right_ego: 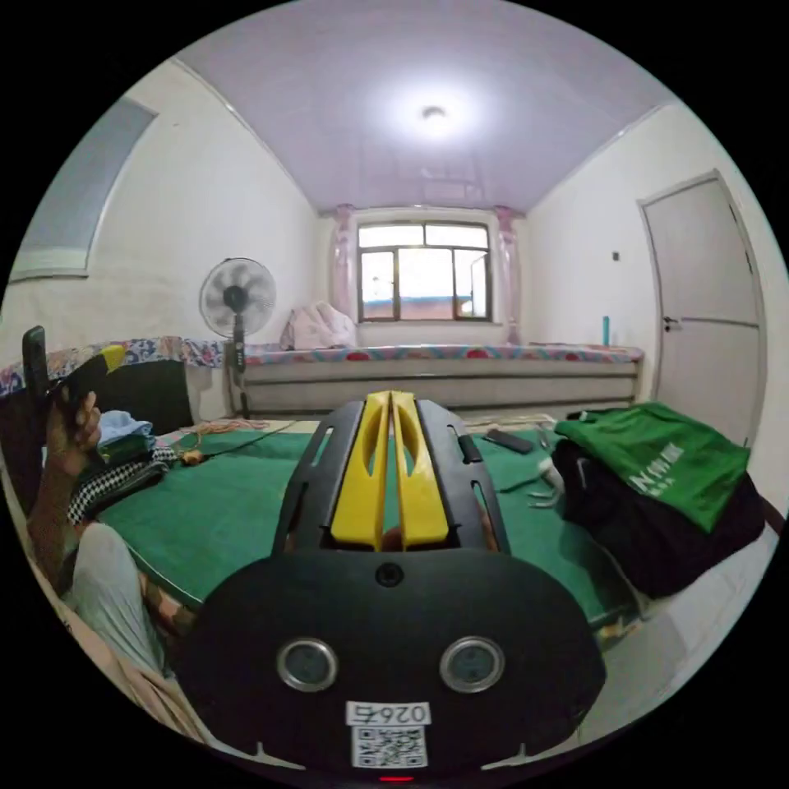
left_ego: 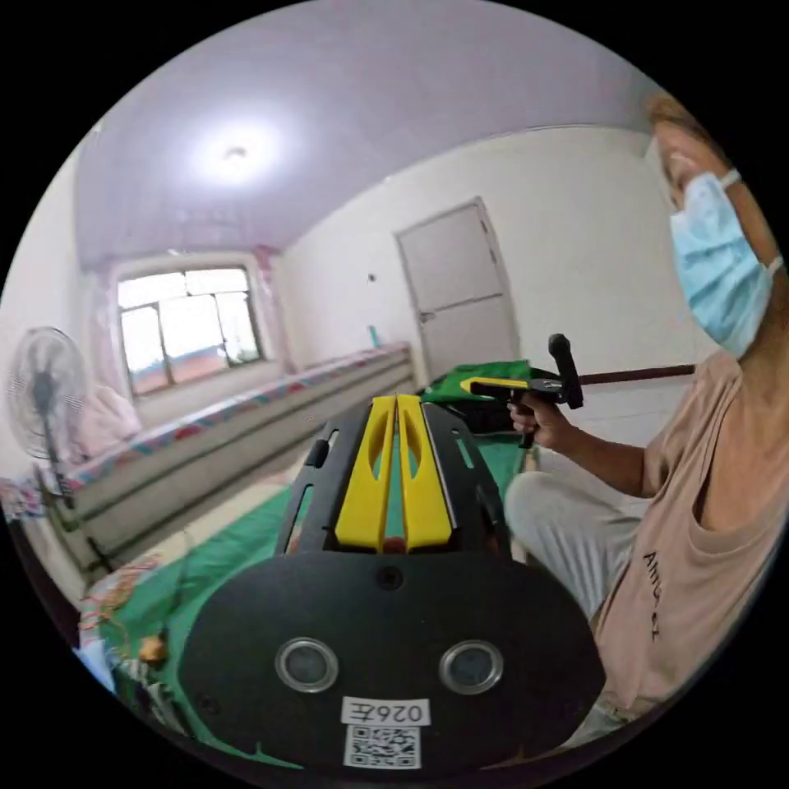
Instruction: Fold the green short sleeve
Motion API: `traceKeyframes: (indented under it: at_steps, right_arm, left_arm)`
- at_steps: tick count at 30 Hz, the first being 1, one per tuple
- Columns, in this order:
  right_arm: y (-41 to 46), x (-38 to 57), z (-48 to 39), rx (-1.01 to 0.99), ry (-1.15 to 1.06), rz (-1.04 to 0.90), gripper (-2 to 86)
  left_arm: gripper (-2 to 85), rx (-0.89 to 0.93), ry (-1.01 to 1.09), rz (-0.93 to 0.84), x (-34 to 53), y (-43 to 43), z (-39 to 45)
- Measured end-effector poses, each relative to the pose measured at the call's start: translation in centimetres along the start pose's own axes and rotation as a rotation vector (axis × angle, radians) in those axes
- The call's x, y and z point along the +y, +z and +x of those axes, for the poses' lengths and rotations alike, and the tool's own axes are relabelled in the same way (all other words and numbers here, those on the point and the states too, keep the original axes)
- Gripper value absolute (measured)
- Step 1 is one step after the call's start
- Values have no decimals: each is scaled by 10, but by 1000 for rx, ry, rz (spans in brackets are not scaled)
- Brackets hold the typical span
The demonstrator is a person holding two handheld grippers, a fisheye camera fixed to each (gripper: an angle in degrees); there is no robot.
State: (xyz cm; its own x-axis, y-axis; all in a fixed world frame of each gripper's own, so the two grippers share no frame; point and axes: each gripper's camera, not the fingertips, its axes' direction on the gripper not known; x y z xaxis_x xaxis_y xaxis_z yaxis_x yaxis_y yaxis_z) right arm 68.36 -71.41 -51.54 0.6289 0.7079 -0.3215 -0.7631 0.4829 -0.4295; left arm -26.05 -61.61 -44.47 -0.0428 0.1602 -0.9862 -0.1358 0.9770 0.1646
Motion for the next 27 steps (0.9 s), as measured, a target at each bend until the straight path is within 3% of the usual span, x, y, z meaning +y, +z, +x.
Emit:
traceKeyframes:
  at_steps: [3,7,10,15,21,24,27]
  right_arm:
    - [-11,23,89,191,81,-54,-8]
    - [-20,40,187,523,95,-151,5]
    - [-20,47,245,655,103,-218,32]
    - [-6,52,316,643,115,-281,71]
    - [31,47,369,545,68,-350,101]
    - [56,48,386,539,41,-433,82]
    - [65,44,395,515,46,-445,17]
  left_arm:
    - [5,243,-86,-117,-14,145,-16]
    - [71,428,-121,-244,-30,310,-10]
    - [100,535,-142,-341,-45,436,5]
    - [137,597,-103,-465,-72,616,46]
    - [201,408,-175,-507,-90,741,41]
    - [170,427,-216,-661,-82,794,28]
    - [108,484,-243,-697,-81,809,3]
